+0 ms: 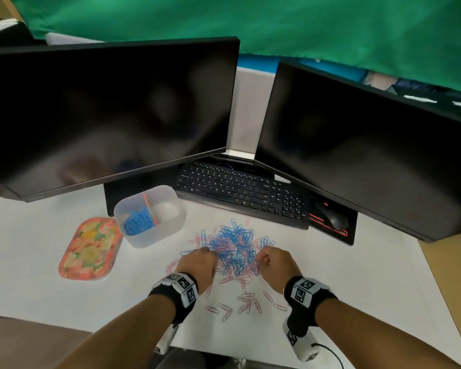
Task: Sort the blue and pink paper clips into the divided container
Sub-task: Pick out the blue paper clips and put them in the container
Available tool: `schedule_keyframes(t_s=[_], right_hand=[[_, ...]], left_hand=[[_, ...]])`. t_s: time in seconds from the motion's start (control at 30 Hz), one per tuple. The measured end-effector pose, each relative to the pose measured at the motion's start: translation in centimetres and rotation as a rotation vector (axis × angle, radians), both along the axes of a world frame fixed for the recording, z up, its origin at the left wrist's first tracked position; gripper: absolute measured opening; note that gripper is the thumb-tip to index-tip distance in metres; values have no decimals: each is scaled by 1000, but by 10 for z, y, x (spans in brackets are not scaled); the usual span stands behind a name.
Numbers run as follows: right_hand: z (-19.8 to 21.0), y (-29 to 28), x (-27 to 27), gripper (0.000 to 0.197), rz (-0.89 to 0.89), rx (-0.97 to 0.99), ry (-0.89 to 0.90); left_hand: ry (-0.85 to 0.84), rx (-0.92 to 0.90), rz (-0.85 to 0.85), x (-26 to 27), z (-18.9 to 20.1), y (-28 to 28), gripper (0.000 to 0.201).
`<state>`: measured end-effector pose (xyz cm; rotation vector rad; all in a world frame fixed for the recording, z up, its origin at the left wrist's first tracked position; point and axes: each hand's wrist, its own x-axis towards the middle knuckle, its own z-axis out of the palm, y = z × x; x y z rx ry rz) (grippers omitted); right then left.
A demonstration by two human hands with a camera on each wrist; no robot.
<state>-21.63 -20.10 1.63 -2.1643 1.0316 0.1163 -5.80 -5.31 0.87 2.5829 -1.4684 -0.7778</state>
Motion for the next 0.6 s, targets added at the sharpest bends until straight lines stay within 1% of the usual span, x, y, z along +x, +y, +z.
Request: schedule_keyframes(t_s=[0.07,0.13,0.2,0.3,0.43,0.53,0.6], right_hand=[[0,0,0,16,0,1,-4],[-1,-1,-1,17,-2,12,-11],[-1,-3,-2,18,0,22,-18],[-4,-7,-3,20,5,31,-34],[-4,-3,0,21,14,62,-67],[-5,4,7,23,79,65,-83],[-8,9,12,22,147,26,-79]], left_hand=[[59,-42,66,1,-2,1,14],[147,-69,169,3,-4,3,12],[223,-128,274,9,-6,4,17],[280,-193,387,20,-4,7,23],[418,-229,462,32,-5,11,20],[484,-272,504,37,-9,14,20],[499,-305,542,39,-10,15,25]])
